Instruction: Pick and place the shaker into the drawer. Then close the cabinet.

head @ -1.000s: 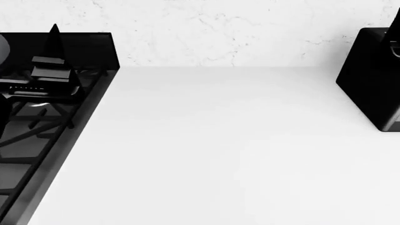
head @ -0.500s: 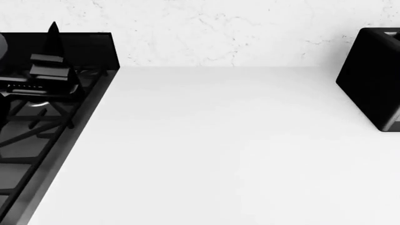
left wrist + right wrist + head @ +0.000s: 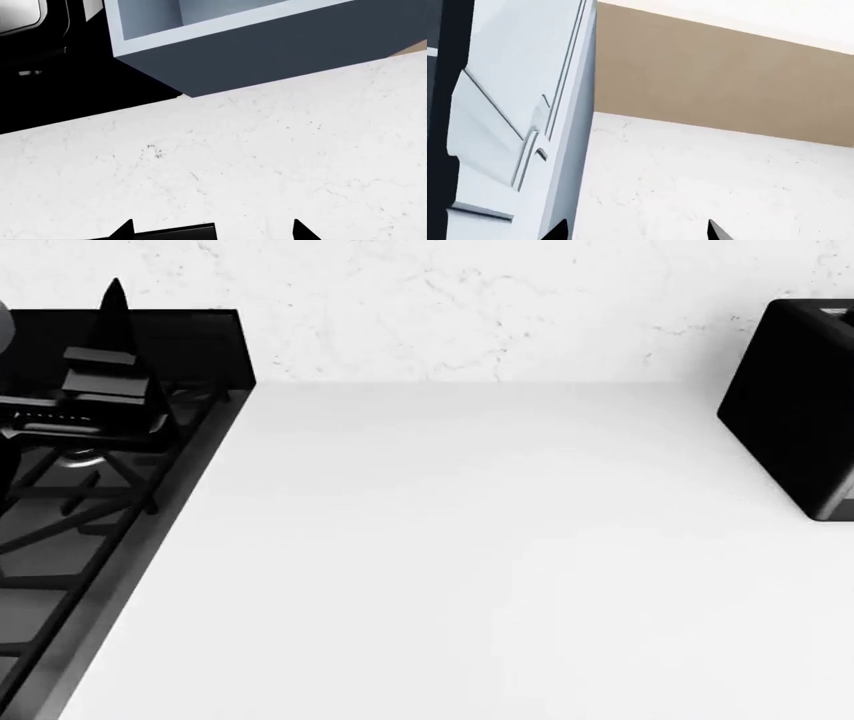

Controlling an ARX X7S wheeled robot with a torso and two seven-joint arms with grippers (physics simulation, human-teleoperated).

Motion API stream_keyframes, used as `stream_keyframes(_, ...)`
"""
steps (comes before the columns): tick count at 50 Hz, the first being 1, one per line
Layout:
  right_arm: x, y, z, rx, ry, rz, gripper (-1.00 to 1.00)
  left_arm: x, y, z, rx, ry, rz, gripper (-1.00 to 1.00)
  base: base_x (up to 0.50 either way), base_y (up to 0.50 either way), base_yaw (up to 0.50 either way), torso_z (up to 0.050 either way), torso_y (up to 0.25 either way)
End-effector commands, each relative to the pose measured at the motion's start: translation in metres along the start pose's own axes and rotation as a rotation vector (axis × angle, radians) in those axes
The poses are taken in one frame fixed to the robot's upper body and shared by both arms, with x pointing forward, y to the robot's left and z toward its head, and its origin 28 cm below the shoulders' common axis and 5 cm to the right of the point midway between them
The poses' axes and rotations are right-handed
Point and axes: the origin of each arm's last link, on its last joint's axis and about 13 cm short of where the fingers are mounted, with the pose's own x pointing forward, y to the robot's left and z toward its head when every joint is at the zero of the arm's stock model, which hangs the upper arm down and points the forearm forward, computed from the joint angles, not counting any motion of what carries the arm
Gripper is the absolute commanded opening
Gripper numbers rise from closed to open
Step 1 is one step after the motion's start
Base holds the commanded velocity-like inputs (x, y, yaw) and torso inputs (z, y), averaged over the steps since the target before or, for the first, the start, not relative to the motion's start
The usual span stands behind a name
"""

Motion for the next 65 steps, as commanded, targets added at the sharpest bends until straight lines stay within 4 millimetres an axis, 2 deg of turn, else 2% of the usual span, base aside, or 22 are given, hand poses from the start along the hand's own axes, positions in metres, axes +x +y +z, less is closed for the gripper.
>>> stream_keyframes(1,0.029,0.009,0.024,-0.048,-0.049,0.080,1.00,-0.001,0.000,0.001,-0.001,-0.013,-0.005,1.00,0.00,0.00,0.00,0.000,0.000)
stream_keyframes(14,0.045,0.029,0.030,-0.096,-0.057,0.192,1.00,-0.003,0.003,-0.001,-0.003,-0.013,0.003,1.00,0.00,0.00,0.00,0.003,0.000)
stream_keyframes(24,0.062,0.043,0.035,-0.147,-0.068,0.232,1.00,-0.002,0.003,0.000,0.000,-0.017,-0.002,1.00,0.01,0.00,0.00,0.004,0.000)
stream_keyframes(36,0.072,0.057,0.035,-0.199,-0.066,0.276,1.00,-0.002,0.003,0.007,0.007,-0.032,-0.014,1.00,0.01,0.00,0.01,0.004,0.000)
stream_keyframes(49,0.081,0.073,0.037,-0.288,-0.085,0.320,1.00,0.000,0.002,0.010,0.011,-0.038,-0.028,1.00,0.00,0.00,0.00,0.002,0.000)
stream_keyframes(65,0.081,0.098,0.041,-0.380,-0.132,0.426,1.00,-0.003,0.003,0.006,0.009,-0.031,-0.031,1.00,0.01,0.00,0.01,0.003,0.000)
